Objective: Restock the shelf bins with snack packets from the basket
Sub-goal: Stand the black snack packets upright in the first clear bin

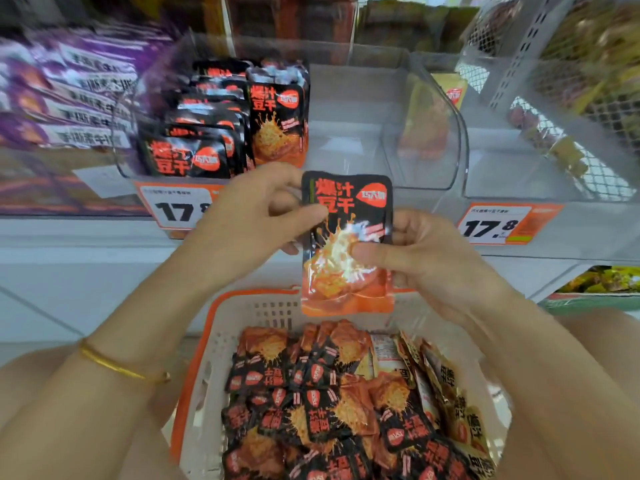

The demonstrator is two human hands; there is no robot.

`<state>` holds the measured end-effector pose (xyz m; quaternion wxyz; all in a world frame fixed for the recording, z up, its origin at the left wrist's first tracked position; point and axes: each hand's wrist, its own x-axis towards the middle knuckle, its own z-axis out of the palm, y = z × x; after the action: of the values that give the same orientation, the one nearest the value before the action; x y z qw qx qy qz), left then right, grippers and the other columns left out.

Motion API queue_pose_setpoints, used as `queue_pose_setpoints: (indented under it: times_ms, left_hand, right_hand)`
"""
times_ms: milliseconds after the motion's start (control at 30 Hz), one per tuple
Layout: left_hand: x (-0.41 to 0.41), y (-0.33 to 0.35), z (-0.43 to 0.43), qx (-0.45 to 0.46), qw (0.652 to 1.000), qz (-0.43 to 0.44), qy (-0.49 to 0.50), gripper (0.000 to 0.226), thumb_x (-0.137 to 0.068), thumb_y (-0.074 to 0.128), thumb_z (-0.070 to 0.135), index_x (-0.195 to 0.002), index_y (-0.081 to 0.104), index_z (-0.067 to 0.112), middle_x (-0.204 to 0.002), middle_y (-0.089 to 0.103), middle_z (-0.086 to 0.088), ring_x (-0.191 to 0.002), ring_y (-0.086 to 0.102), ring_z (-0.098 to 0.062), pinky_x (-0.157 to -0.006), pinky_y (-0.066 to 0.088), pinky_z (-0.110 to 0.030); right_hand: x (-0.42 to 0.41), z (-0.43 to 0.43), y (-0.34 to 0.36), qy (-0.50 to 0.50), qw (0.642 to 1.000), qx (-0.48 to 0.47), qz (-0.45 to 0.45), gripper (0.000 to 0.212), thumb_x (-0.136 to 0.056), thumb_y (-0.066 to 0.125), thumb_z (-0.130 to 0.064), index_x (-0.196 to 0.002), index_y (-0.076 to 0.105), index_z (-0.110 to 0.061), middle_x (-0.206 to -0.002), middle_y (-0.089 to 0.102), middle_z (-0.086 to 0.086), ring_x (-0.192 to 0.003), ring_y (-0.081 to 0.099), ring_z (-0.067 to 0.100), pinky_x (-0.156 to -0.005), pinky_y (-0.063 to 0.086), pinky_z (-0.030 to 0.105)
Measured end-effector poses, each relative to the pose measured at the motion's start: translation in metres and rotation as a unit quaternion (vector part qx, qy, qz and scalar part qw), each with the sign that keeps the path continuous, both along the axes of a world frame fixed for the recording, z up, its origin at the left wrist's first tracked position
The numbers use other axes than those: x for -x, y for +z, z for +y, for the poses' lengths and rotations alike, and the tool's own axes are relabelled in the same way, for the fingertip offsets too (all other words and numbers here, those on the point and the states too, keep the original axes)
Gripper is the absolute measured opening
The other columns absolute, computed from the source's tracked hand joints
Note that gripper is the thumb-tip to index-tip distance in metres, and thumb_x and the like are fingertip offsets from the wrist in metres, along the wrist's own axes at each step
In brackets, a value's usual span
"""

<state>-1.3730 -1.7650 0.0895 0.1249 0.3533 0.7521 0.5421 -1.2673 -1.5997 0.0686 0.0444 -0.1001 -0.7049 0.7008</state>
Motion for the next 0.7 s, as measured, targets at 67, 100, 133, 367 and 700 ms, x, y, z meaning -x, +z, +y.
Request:
queue_pose_setpoints:
  times_ms: [67,100,133,367,700]
  left_hand:
    - [0.012,0.016,-0.008,-0.052,0.985,0.119,0.118,0.01,-0.09,0.059,0.013,-0.1,0.057,0.016,-0.069,0.069,-0.001,-0.063,0.066,-0.007,-0.06,0.052,-0.022]
    - [0.023,0.022,-0.012,-0.058,0.965,0.193,0.17,0.011,-0.09,0.058,0.015,-0.101,0.057,0.017,-0.075,0.069,0.003,-0.068,0.064,-0.006,-0.067,0.05,-0.021]
    - [0.034,0.026,-0.014,-0.035,0.939,0.269,0.211,0.014,-0.09,0.055,0.019,-0.104,0.059,0.017,-0.084,0.067,0.003,-0.075,0.062,-0.006,-0.074,0.048,-0.022]
    - [0.08,-0.004,-0.009,0.231,0.845,0.423,0.233,0.042,-0.087,0.039,0.04,-0.107,0.066,0.015,-0.118,0.065,-0.006,-0.113,0.056,-0.027,-0.103,0.029,-0.042]
    - [0.081,-0.012,-0.009,0.224,0.832,0.447,0.239,0.036,-0.086,0.041,0.036,-0.102,0.067,0.017,-0.109,0.068,-0.002,-0.105,0.06,-0.026,-0.103,0.025,-0.041]
  right_hand:
    - [0.022,0.002,0.034,-0.023,0.999,-0.024,0.039,0.018,-0.07,0.073,-0.005,-0.086,0.067,-0.011,-0.067,0.069,-0.001,-0.053,0.063,0.008,-0.049,0.052,0.022]
    - [0.037,0.003,0.05,-0.046,0.996,-0.046,0.061,0.018,-0.073,0.072,-0.001,-0.087,0.066,-0.011,-0.067,0.068,0.0,-0.051,0.063,0.009,-0.049,0.054,0.023]
    - [0.055,0.005,0.064,-0.075,0.991,-0.075,0.081,0.019,-0.075,0.072,0.002,-0.086,0.065,-0.011,-0.069,0.067,0.002,-0.051,0.063,0.009,-0.05,0.055,0.027]
    - [0.195,0.01,0.038,-0.082,0.925,-0.356,-0.102,0.046,-0.07,0.083,-0.013,-0.109,0.063,-0.002,-0.102,0.066,0.011,-0.091,0.064,0.025,-0.082,0.055,0.041]
    - [0.244,0.013,0.002,-0.142,0.876,-0.45,-0.099,0.045,-0.075,0.078,-0.038,-0.105,0.058,-0.01,-0.09,0.062,0.005,-0.079,0.059,0.025,-0.067,0.048,0.032]
